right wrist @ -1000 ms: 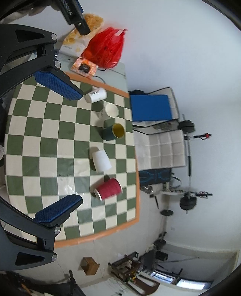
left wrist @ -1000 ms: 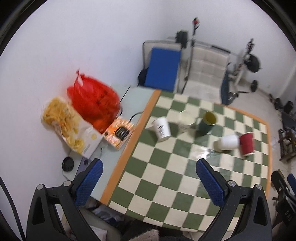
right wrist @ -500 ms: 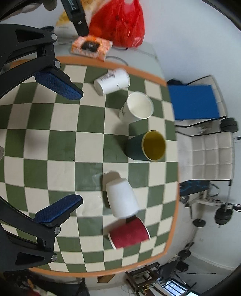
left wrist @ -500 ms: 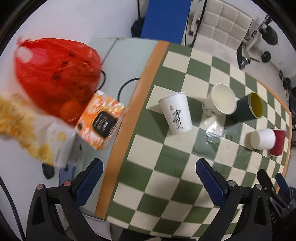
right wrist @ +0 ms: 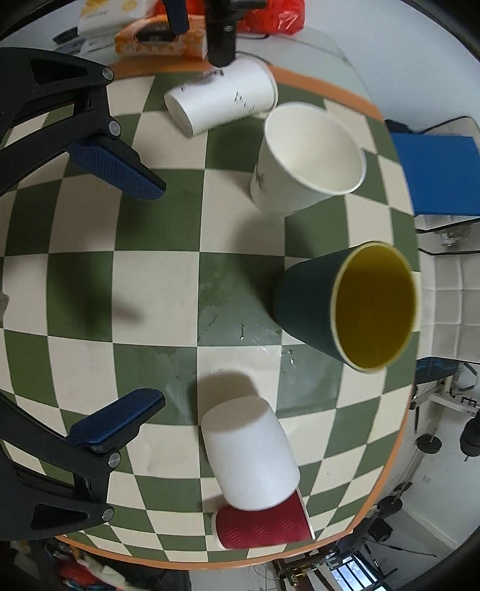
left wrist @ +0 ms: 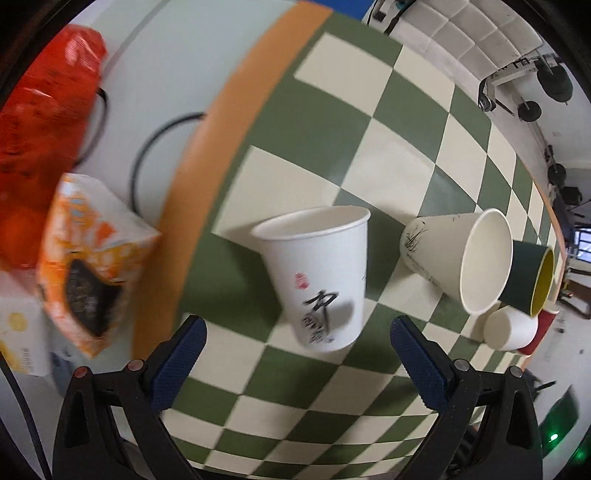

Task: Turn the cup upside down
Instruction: 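Move the left gripper to the white calligraphy paper cup and close on it, then lift the calligraphy cup with the left gripper and set it down upright nearer the tools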

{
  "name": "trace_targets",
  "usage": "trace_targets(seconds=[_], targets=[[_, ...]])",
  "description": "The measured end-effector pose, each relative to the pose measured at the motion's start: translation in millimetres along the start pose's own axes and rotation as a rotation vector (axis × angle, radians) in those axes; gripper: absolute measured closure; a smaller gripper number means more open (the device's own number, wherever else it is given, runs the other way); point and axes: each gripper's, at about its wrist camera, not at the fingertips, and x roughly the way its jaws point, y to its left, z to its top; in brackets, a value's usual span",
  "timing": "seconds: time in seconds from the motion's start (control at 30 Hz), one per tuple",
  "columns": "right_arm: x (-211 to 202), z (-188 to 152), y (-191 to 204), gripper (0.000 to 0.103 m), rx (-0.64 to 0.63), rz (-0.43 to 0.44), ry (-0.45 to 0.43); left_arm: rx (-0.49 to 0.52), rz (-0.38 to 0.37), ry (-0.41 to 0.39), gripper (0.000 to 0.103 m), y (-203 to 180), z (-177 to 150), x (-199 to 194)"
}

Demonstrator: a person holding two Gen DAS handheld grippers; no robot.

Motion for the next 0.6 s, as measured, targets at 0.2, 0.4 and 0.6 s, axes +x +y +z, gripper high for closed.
trace_targets(seconds=[0.2, 0.4, 0.6], targets=[[12.5, 3.5, -1.1, 0.000, 0.005, -0.007, 0.025, -0.018, -0.026, 0.021, 0.001, -7.4, 14.4, 18.1], [15.0, 7.3, -3.4, 0.000, 0.013, 0.000, 0.039, 0.046, 0.031, -0.003, 0.023, -16.0, 17.8, 23.7], [14.7, 10.7, -1.8, 0.000, 0.016, -0.002, 0.038, 0.099, 0.060, -0.036, 0.040, -17.1, 14.5, 23.5]])
